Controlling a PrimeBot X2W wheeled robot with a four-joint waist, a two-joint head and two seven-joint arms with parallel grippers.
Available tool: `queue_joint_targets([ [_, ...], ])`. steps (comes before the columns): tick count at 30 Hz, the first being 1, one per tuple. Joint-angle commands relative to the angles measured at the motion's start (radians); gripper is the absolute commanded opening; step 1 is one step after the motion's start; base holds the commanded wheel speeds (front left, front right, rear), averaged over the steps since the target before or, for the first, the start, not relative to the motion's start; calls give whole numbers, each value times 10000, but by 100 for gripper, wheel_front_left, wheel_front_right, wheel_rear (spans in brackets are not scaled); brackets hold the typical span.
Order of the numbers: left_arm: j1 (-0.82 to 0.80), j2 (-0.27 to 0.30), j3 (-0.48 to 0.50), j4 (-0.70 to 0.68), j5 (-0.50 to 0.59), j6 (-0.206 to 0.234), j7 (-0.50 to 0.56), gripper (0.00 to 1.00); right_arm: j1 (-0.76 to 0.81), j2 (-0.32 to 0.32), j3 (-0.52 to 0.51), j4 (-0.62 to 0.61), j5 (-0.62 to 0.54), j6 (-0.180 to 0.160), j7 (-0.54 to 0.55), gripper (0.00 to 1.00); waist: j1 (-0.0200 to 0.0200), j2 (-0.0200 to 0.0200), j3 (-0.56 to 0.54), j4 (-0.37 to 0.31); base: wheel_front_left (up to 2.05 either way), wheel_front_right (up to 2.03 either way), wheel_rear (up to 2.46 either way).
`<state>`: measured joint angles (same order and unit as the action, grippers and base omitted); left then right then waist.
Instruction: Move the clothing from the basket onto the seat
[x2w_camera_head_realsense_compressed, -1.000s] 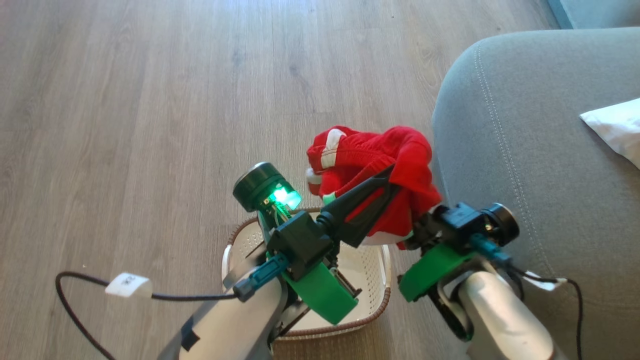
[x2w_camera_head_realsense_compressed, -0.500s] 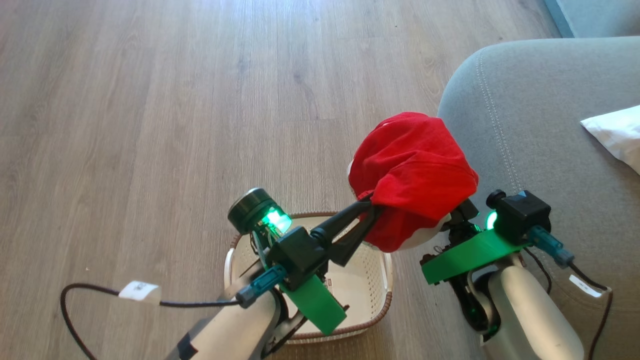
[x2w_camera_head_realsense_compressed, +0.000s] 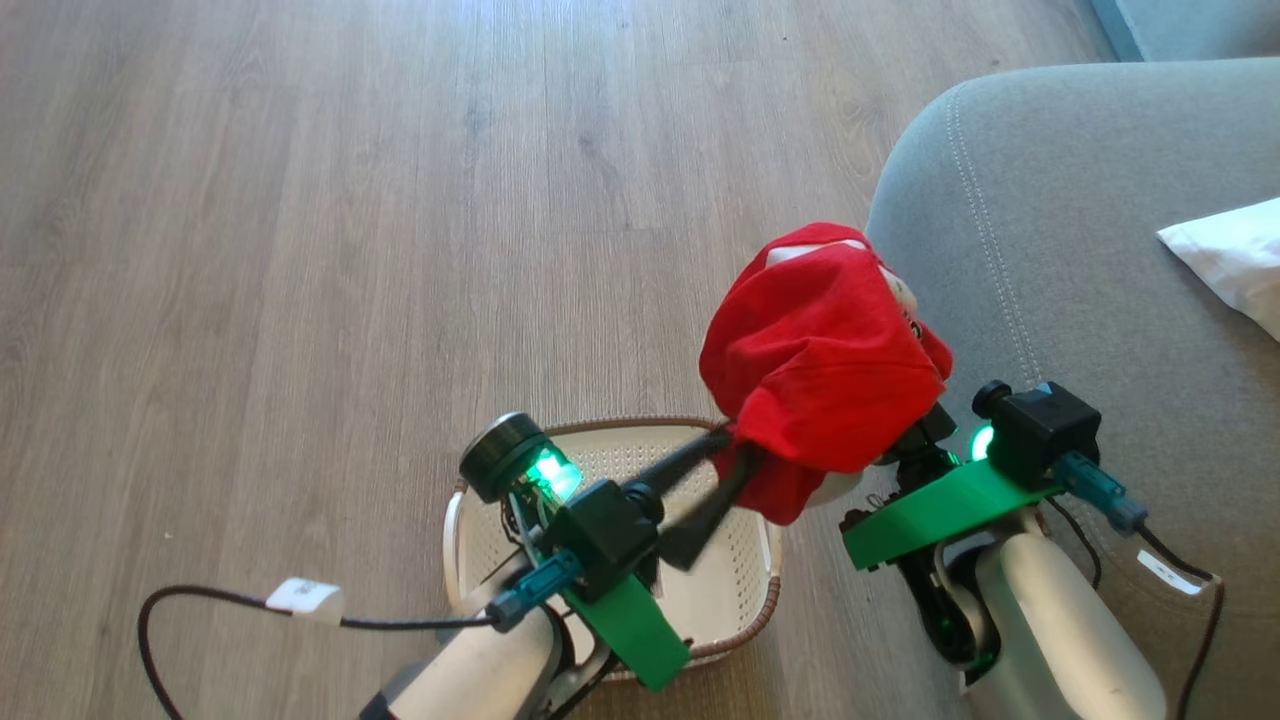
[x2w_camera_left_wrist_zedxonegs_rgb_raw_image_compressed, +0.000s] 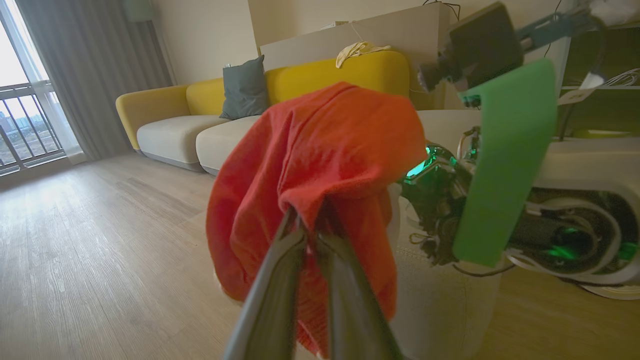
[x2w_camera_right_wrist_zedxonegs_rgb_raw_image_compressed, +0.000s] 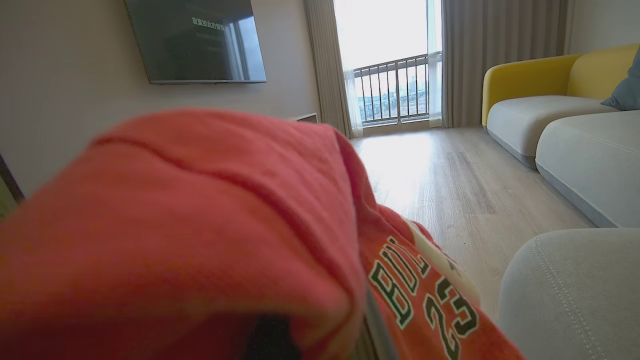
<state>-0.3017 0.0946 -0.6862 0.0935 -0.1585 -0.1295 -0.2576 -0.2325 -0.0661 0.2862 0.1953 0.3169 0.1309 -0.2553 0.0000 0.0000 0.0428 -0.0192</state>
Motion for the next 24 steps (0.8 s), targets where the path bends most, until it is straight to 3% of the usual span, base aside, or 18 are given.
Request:
queue_joint_targets([
  [1, -155, -73, 391, -190, 45, -11, -42, 100, -196, 158, 114, -303, -106, -2, -65, 0, 0, 0, -14, 12, 0, 0, 0],
  [24, 796, 254, 831, 505, 192, -12, -42, 100, 555, 158, -1736, -120, -351, -2, -65, 0, 0, 0, -16, 59, 0, 0, 0],
])
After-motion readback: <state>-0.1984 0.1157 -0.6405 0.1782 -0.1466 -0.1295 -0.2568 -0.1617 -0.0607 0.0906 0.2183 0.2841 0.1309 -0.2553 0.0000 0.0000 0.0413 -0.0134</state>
